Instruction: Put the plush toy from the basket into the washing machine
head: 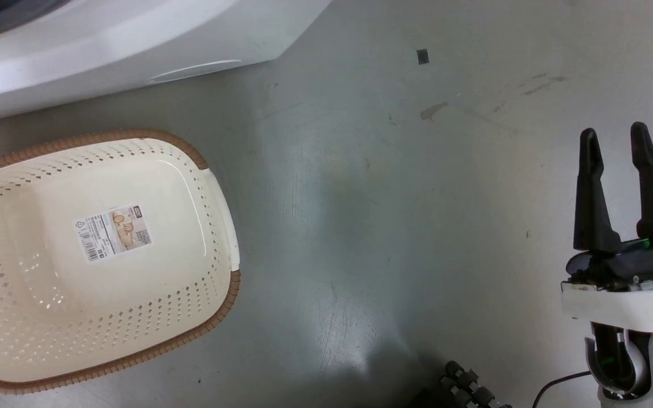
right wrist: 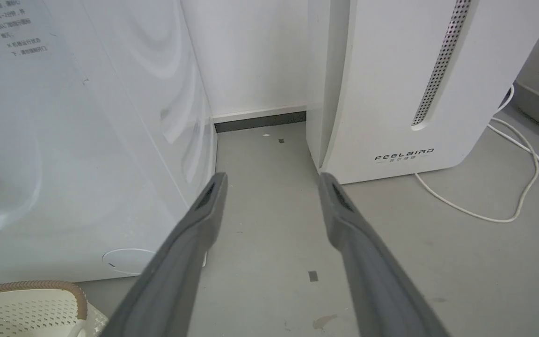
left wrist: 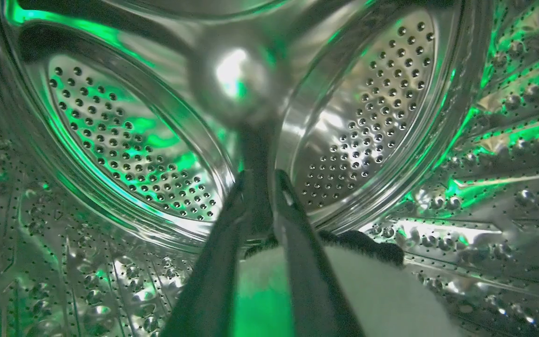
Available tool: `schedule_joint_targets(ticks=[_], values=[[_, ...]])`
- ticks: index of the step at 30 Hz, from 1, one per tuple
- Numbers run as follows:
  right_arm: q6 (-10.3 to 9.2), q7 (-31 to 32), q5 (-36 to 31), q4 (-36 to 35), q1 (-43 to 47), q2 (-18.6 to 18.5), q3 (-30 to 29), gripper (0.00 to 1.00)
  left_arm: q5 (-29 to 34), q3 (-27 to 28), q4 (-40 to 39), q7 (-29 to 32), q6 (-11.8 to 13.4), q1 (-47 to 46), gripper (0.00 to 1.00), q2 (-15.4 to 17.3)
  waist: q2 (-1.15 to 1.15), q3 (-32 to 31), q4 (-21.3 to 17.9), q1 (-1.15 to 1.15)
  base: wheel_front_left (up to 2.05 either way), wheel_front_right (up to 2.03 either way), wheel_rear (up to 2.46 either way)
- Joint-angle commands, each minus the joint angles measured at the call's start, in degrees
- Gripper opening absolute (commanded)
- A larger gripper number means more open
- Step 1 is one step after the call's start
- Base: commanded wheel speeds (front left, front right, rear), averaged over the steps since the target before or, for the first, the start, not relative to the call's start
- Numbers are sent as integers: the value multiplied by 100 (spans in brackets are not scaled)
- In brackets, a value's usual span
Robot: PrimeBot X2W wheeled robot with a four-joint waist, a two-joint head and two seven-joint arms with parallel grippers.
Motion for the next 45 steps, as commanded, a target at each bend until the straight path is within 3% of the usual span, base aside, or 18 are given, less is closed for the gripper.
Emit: schedule_joint_targets(ticks=[1,27,34,45], values=[[-5,-26,-5,2,-83,-5,18,100,3,-27,12,-24,20,187,100,15,0,-51,28,-1,0,0,0],[-5,-26,-321,353,312,-5,89,100,-629,342,-639,-24,77,2596,100,-513,0,-1761,511,-1,0,0,0],[-5,-26,-351,389,413,-5,78,100,-811,620,-1183,-24,-7,3395,100,-828,0,-2194,682,-1,0,0,0],[-5,-26,-497,432,702,-5,76,100,-591,1078,-2527,-24,-89,4976,100,-1377,0,-2944,1058,-1,0,0,0]])
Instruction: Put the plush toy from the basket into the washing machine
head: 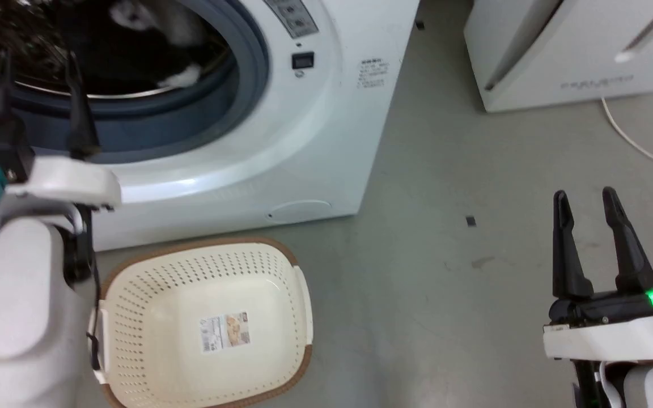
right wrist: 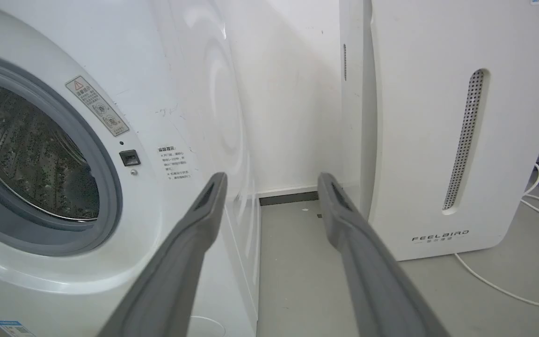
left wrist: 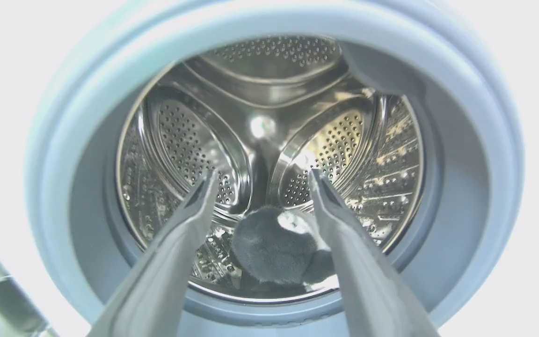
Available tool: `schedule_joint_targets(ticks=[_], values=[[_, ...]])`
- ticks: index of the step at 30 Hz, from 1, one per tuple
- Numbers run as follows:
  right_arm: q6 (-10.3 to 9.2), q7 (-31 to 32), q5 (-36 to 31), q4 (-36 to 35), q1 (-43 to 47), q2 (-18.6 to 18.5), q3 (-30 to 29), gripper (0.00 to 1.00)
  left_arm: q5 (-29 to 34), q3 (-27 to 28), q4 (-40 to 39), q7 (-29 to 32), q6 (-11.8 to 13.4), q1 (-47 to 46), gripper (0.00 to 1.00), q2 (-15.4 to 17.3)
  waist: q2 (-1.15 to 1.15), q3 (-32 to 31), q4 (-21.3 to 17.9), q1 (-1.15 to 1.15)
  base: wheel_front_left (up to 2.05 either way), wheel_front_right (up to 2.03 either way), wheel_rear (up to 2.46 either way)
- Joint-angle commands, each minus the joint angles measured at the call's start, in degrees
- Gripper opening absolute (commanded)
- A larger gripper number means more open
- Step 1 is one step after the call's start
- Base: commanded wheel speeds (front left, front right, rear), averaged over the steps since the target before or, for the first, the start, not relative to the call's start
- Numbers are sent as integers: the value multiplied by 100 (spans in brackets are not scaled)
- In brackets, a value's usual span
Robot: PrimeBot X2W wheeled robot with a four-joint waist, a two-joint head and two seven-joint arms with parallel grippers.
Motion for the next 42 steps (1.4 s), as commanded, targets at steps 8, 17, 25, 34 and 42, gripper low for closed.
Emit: schedule_joint_targets(ticks=[8,17,25,34,42], values=[[-4,-26,-180,50,318,-5,-23,100,255,268,-794,-24,-154,1232,100,-425,0,-728,471,1,0,0,0],[-4,-26,-243,154,660,-5,-55,100,369,259,-1128,-24,-381,2264,100,-863,0,-1314,860,1,0,0,0],[-4,-26,-228,221,1038,-5,-209,100,473,351,-1149,-24,-455,3006,100,-1108,0,-1708,1165,1,0,0,0],[1,3,-215,288,1156,0,-260,0,504,380,-1178,11,-491,3392,0,-1219,0,-1861,1302,1,0,0,0],[1,86,-281,298,1131,1,-235,0,520,369,-1231,93,-493,3410,0,-1239,0,-1861,1284,1,0,0,0]])
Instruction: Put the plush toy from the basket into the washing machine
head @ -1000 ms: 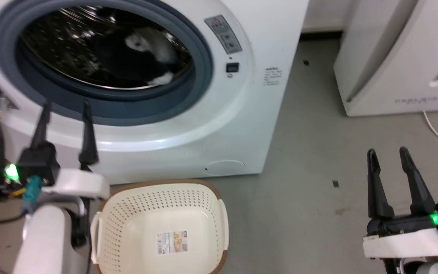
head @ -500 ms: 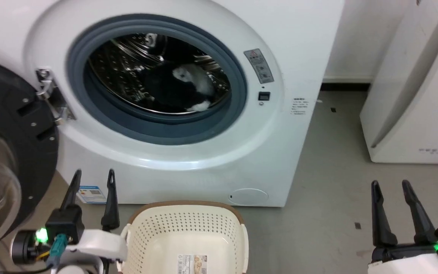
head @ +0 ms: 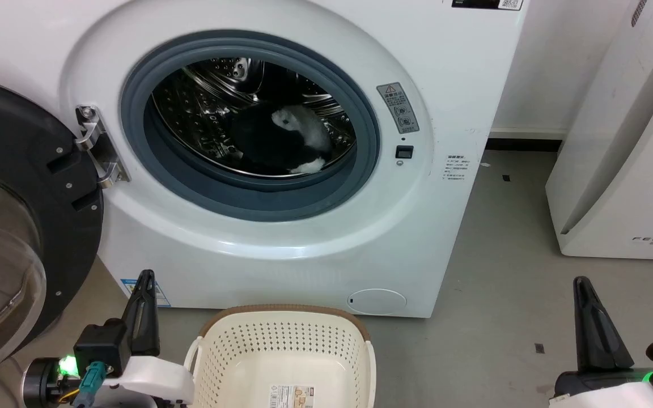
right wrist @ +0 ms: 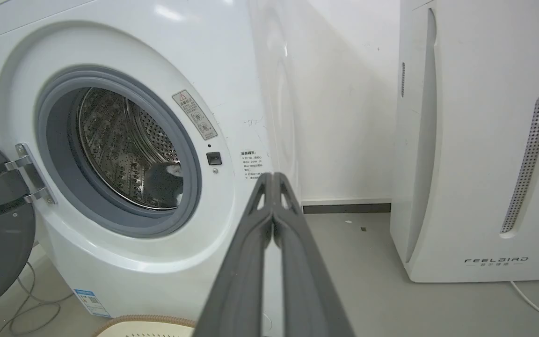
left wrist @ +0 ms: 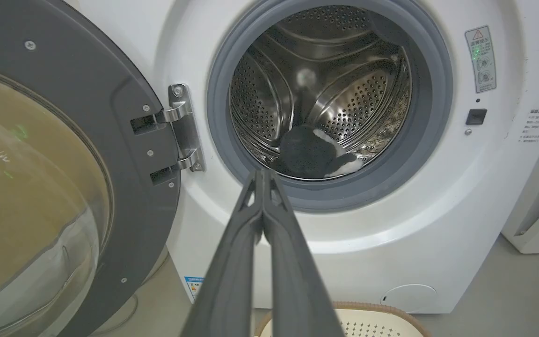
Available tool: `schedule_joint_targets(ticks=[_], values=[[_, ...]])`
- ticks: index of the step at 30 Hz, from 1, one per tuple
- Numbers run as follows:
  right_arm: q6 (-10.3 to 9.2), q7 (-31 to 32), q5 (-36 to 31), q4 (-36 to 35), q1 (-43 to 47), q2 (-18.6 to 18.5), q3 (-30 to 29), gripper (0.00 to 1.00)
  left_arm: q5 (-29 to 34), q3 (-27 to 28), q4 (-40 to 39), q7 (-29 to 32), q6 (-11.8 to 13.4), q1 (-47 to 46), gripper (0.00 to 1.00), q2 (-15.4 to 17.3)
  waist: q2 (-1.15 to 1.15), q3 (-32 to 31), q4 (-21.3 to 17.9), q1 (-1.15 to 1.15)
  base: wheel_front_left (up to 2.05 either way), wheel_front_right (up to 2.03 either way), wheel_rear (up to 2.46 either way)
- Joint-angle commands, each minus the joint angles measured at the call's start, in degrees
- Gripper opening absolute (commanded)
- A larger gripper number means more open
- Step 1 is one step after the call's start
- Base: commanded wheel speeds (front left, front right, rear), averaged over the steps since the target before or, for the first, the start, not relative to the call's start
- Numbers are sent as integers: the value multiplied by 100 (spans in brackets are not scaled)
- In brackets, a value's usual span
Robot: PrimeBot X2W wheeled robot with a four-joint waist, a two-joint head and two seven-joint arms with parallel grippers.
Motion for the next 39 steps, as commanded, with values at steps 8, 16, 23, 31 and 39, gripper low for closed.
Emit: schedule_joint_targets(ticks=[8,16,23,31,39], values=[[-1,119,-132,18,-53,-1,36,0,33,-20,-105,118,-5,38,0,-31,0,1,-24,1,0,0,0],[-1,237,-225,31,-88,-1,68,0,54,-38,-181,235,-8,63,0,-62,0,2,-49,1,0,0,0],[-1,307,-282,39,-109,-1,87,0,67,-49,-227,305,-10,78,0,-81,0,2,-65,1,0,0,0],[-2,402,-357,49,-137,-2,112,0,84,-63,-289,399,-12,98,0,-106,0,3,-85,1,0,0,0],[-2,508,-440,60,-169,-2,140,0,104,-79,-358,504,-15,120,0,-134,0,3,-108,1,0,0,0]])
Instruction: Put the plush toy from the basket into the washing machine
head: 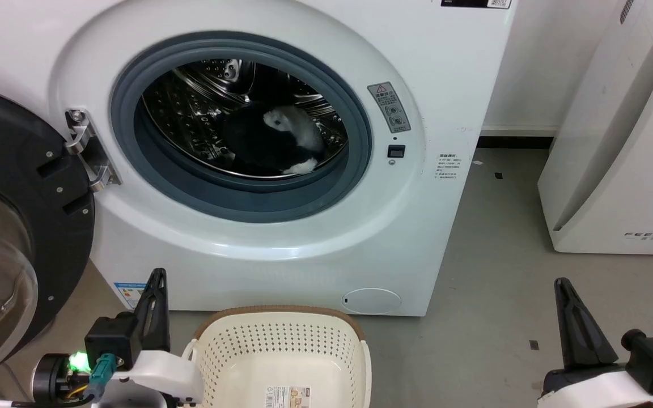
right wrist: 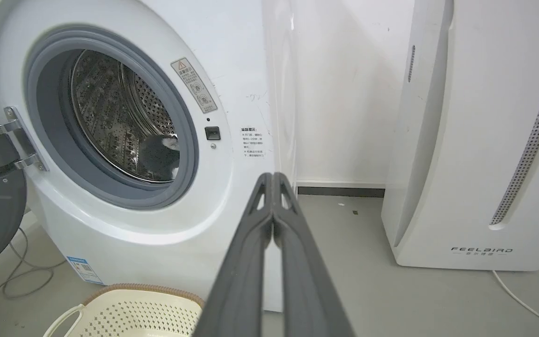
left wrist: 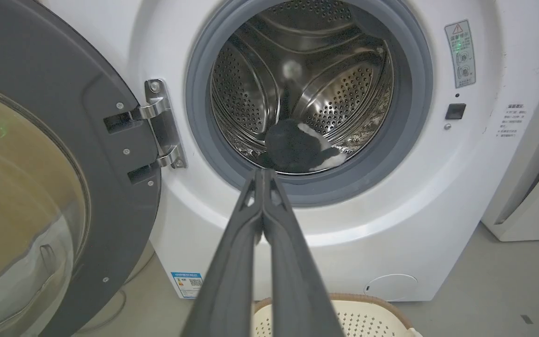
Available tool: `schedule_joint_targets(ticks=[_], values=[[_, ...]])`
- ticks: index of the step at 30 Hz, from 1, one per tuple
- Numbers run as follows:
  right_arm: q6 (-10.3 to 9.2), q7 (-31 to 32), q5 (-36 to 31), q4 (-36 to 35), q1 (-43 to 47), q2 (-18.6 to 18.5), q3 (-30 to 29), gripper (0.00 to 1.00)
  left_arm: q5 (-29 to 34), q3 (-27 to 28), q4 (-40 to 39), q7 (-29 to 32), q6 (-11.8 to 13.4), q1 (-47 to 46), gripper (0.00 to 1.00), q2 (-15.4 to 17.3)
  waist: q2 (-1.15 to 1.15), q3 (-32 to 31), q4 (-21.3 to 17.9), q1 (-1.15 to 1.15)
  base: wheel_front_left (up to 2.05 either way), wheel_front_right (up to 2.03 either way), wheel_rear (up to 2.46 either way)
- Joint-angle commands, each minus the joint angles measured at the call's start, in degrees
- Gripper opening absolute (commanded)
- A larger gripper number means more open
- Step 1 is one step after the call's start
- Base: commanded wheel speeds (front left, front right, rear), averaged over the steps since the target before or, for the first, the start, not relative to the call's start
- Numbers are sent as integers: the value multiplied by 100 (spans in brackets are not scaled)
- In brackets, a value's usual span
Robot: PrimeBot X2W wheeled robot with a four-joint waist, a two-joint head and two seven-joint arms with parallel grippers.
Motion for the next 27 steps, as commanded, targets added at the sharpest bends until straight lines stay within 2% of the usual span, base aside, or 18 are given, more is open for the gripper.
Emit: schedule_joint_targets(ticks=[1,27], values=[[-2,22,-81,10,-71,-2,16,0,47,0,-45,26,-11,82,0,-25,0,0,-3,0,0,0,0],[-3,339,-333,44,-167,-4,100,0,105,-48,-252,342,-19,150,0,-109,0,2,-72,0,0,0,0]])
